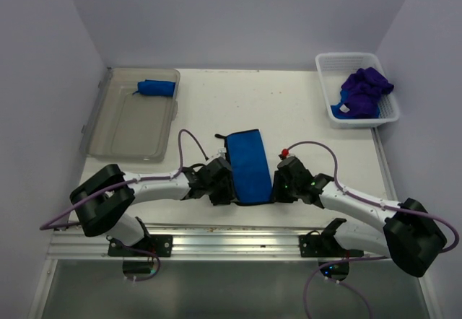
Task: Roll the towels
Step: Fold the towel
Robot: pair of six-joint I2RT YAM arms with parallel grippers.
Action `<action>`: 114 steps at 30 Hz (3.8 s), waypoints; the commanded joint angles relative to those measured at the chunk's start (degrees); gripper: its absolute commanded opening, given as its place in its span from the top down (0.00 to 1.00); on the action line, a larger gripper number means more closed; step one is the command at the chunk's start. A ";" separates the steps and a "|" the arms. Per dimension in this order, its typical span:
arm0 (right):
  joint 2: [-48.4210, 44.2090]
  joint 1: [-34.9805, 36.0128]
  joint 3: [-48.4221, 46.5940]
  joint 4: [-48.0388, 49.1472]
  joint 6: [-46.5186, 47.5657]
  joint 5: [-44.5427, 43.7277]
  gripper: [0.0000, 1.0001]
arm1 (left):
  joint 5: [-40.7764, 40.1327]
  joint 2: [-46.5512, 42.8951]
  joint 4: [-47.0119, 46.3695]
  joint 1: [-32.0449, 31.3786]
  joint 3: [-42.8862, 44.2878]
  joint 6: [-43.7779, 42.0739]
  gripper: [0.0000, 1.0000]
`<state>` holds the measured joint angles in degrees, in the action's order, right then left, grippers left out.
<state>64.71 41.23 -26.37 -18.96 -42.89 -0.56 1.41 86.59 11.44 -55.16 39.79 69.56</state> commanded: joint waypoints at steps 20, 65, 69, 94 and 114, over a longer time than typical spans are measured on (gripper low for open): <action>-4.94 0.25 2.73 -1.17 -2.37 1.87 0.67 | -3.08 8.25 4.82 -0.65 1.52 1.98 1.00; -3.98 0.25 -5.53 -6.96 -0.35 -1.20 1.00 | -2.90 -1.78 12.12 2.42 12.23 -8.56 0.71; -3.54 0.16 -6.76 -7.67 0.09 -2.60 1.00 | -1.85 2.79 11.15 2.42 15.40 -11.37 0.76; -7.40 -5.11 0.79 1.38 -13.69 -1.82 0.53 | 2.63 21.07 6.14 8.40 30.34 -24.38 0.83; 0.42 -3.88 5.72 14.39 -21.27 -6.91 0.88 | 5.53 25.56 4.64 8.66 28.85 -24.47 0.85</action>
<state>64.90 37.17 -20.43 -5.08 -64.34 -3.92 6.31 110.15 16.91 -46.57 68.40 46.83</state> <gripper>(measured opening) 0.143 0.154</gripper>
